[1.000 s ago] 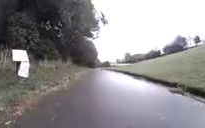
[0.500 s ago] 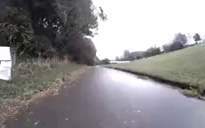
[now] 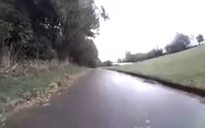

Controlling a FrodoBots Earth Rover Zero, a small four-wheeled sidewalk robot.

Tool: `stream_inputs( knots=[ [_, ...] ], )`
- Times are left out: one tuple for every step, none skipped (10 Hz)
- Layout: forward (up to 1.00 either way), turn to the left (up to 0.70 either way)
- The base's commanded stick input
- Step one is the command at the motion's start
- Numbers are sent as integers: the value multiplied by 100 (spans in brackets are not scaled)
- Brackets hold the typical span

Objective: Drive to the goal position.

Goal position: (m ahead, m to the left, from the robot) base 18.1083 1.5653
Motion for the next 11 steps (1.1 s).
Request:
stream_inputs(
  knots=[
    [100,0],
    [100,0],
    [100,0],
    [100,0],
    [100,0],
    [100,0],
    [100,0],
    [100,0],
    [100,0],
    [100,0],
    [100,0]
  ],
)
